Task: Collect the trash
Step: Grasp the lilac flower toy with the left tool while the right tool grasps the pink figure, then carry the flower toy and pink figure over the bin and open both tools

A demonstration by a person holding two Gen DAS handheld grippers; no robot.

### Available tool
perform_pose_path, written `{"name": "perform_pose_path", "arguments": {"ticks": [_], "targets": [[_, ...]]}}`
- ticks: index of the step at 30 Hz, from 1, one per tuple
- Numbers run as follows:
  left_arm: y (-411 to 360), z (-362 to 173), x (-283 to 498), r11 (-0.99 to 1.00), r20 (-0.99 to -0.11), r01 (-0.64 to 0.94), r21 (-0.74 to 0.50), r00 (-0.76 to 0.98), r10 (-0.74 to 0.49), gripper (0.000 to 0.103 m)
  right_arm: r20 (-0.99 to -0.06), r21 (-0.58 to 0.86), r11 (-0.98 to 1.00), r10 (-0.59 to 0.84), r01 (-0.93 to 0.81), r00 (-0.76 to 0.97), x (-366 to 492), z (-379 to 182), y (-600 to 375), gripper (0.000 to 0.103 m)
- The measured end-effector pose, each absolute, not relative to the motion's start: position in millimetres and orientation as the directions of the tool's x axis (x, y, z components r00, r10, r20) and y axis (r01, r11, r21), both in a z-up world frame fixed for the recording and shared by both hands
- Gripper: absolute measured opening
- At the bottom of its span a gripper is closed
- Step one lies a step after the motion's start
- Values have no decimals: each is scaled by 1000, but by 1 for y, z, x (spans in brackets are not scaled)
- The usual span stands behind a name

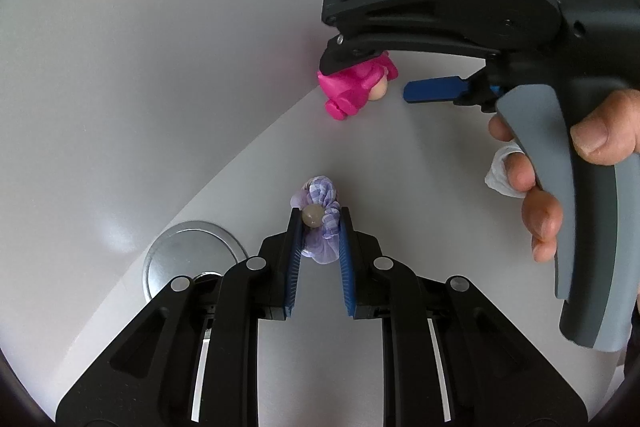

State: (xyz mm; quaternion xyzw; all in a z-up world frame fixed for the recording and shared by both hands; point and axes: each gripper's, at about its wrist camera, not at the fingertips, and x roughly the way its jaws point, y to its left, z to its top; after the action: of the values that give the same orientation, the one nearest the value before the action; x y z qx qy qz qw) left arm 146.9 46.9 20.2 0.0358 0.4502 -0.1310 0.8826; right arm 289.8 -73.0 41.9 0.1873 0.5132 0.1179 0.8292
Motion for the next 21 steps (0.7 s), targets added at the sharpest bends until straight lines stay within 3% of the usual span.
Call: {"name": "perform_pose_path", "arguments": {"ticks": [3, 6, 8, 16, 21], "targets": [[29, 20, 146, 965, -807, 260, -43, 561, -187, 17, -806, 439, 898, 411, -35, 426, 289, 40, -65, 53], [19, 20, 144, 966, -809, 255, -35, 561, -178, 17, -801, 447, 892, 430, -61, 416, 286, 40, -62, 50], [18, 20, 144, 968, -810, 247, -41, 560, -177, 17, -780, 468, 881, 449, -70, 437, 281, 43, -67, 38], [-7, 33, 135, 965, -792, 258, -41, 581, -189, 17, -778, 381, 918, 381, -108, 499, 232, 71, -103, 38], [-55, 58, 108, 938, -771, 345, -34, 588, -245, 17, -774, 340, 938, 317, -63, 548, 183, 95, -153, 38]]}}
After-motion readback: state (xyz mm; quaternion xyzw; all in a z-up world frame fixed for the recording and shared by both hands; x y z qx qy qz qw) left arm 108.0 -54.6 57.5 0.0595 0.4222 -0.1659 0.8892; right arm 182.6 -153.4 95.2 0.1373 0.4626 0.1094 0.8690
